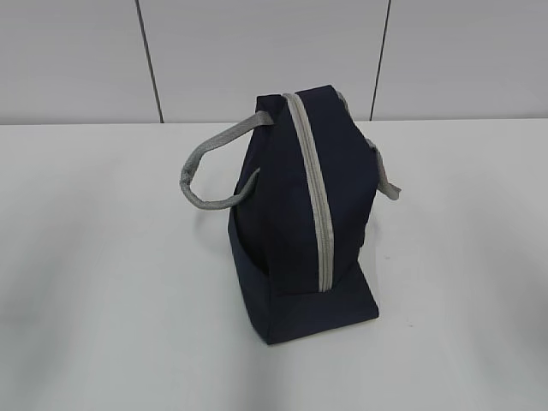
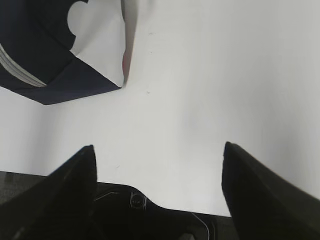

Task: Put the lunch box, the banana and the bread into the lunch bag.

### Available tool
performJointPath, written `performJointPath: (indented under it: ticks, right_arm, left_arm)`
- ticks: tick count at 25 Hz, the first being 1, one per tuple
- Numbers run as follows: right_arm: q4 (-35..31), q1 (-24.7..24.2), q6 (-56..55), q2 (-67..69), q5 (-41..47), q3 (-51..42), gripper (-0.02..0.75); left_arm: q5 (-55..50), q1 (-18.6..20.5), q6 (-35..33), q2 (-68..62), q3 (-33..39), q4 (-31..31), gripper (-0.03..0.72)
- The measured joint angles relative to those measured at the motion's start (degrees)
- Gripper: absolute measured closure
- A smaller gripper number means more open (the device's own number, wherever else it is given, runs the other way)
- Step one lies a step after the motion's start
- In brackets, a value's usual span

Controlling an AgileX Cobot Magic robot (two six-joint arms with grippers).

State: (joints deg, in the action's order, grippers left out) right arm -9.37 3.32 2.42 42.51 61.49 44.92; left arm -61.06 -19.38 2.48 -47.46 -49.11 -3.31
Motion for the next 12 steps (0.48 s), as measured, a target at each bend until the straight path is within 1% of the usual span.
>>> performJointPath:
  ticks: [5,12]
  right_arm:
    - [3.48,0.0,-4.07,-14.84,1.87,-6.45,0.162]
    - [7.22,0.0,-5.34,-31.39,8.92,-11.5,0.162]
  left_arm:
    - [-1.14,0.0,0.0,9.37,6.88,0.51,0.213]
    - [-2.07,0.0,0.06,21.57,15.48,2.15,0.22]
